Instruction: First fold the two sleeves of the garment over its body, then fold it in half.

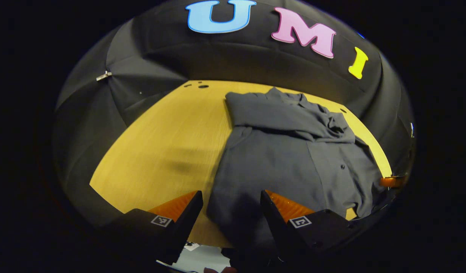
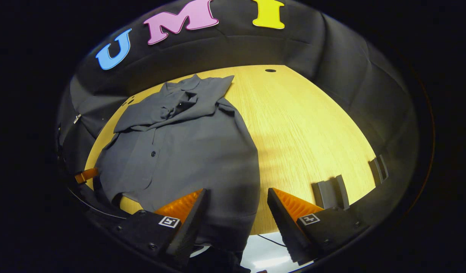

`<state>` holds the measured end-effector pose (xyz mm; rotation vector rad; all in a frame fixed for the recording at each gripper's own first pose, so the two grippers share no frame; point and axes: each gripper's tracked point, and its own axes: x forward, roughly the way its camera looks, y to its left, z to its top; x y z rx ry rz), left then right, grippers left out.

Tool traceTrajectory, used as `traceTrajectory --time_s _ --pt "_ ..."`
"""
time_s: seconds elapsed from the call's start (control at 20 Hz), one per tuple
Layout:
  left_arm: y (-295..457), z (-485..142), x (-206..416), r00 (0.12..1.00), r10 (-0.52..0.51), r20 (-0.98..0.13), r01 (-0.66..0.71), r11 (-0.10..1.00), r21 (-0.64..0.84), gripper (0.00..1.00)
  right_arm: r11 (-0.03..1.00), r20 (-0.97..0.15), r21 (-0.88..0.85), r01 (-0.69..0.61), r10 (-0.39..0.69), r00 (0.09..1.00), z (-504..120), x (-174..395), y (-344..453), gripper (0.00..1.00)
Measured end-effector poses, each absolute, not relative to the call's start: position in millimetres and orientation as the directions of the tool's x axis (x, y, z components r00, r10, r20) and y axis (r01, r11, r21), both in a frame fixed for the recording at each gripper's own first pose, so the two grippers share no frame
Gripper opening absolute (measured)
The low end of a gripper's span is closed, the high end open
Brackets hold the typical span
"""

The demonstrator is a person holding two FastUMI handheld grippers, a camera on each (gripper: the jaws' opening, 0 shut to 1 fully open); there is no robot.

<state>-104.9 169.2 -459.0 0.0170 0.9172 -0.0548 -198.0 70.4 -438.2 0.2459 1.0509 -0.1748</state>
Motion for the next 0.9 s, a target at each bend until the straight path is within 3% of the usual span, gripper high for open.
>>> traceTrajectory --time_s 0.15,0.2,0.45,0.5,0.55,0.7,0.75,0.9 --pt "177.0 -470.9 -115.0 0.576 -0.008 -0.818 0.050 0.998 0.026 0.92 0.965 -0.886 0.090 0.246 -0.035 0.462 -445.8 -204.4 73.6 0.97" --pt "177.5 -473.4 -119.7 0.565 -0.003 -0.825 0.041 0.999 0.025 0.98 0.969 -0.891 0.082 0.233 -0.033 0.452 -449.0 -206.9 76.2 0.97" --pt "172.4 -475.7 -117.6 0.580 -0.004 -0.814 0.063 0.997 0.039 0.99 0.988 -0.889 0.044 0.148 -0.029 0.457 -456.1 -204.6 86.9 0.98" --pt "166.2 -475.3 -118.7 0.581 -0.019 -0.814 0.085 0.996 0.038 0.96 0.990 -0.884 0.042 0.136 -0.026 0.466 -457.6 -202.9 88.4 0.88" --pt "156.4 -476.4 -116.7 0.587 -0.053 -0.808 0.132 0.991 0.031 0.79 0.991 -0.884 0.067 0.112 0.007 0.468 -458.7 -201.3 94.5 0.78" --pt "139.1 -477.0 -114.0 0.571 -0.092 -0.816 0.216 0.976 0.041 0.28 0.982 -0.872 0.164 0.093 0.100 0.479 -455.7 -188.4 110.7 0.11" --pt "138.0 -476.3 -110.4 0.555 -0.091 -0.827 0.215 0.976 0.038 0.11 0.979 -0.876 0.179 0.101 0.111 0.470 -459.0 -184.2 109.0 0.10" --pt "137.7 -458.0 -95.0 0.559 -0.098 -0.823 0.173 0.985 0.000 0.06 0.979 -0.855 0.182 0.088 0.114 0.506 -442.6 -171.1 108.8 0.06"
